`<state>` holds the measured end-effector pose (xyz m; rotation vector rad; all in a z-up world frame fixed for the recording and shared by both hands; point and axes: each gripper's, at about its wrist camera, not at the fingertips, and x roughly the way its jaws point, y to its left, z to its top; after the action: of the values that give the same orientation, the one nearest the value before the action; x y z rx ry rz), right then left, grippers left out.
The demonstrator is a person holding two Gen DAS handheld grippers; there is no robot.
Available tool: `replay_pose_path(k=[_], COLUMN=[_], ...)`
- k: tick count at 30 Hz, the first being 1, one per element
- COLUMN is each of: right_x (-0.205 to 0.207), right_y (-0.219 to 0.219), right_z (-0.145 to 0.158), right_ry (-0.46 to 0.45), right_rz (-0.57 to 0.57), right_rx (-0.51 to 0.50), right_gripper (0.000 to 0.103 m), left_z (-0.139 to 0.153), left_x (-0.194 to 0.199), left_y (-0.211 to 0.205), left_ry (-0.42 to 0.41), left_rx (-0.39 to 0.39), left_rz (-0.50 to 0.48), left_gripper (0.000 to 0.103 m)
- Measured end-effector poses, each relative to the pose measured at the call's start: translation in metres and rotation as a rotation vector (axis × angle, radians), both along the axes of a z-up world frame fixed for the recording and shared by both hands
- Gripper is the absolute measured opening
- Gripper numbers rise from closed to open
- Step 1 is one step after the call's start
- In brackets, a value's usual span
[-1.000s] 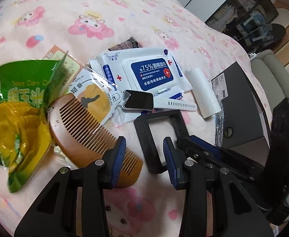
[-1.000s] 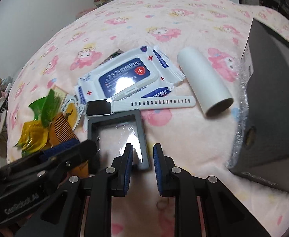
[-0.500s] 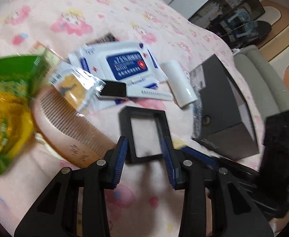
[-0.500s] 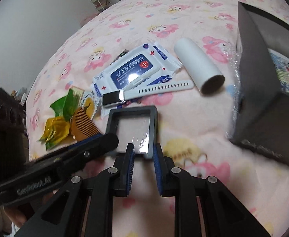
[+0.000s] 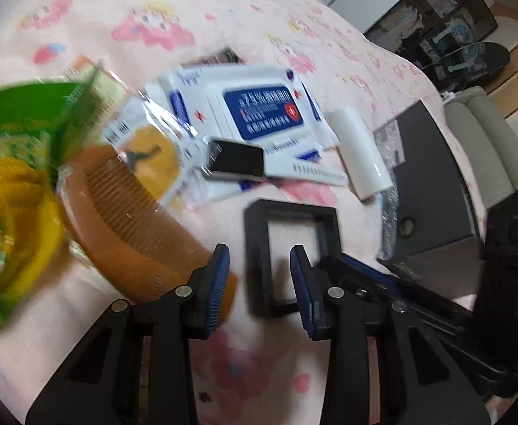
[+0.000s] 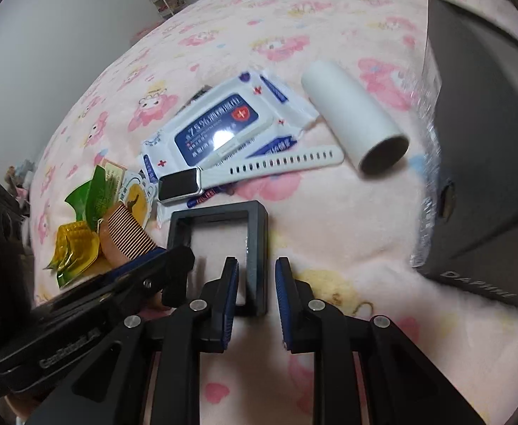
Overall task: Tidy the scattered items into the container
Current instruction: 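Close the right gripper on the black square frame, then lift the black frame with the right gripper and carry it over the box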
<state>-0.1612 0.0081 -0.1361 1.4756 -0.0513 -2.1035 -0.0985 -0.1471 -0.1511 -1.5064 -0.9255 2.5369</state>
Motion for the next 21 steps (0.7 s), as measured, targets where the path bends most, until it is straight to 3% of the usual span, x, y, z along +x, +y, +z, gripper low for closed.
replay_pose_path(k=[3, 12, 21], right_x=[0.006, 0.038, 0.063], right_y=[0.003, 0.021, 0.068], right_z=[0.002, 0.031, 0.095], right_ry=[-0.008, 0.037, 0.156], right_rz=[0.021, 0.030, 0.014], right_rx=[-0.028, -0.044, -0.101], right_gripper=[0.013, 0.013, 0.013], left_z=[0.000, 0.027, 0.099], left_x=[0.000, 0.029, 0.052], left_y=[0.004, 0.024, 0.071], left_ry=[-0.004, 0.062, 0.192], left_rx=[0.004, -0.028, -0.047], left_rz=[-0.024, -0.089, -0.120], left_gripper=[0.034, 0.034, 0.034])
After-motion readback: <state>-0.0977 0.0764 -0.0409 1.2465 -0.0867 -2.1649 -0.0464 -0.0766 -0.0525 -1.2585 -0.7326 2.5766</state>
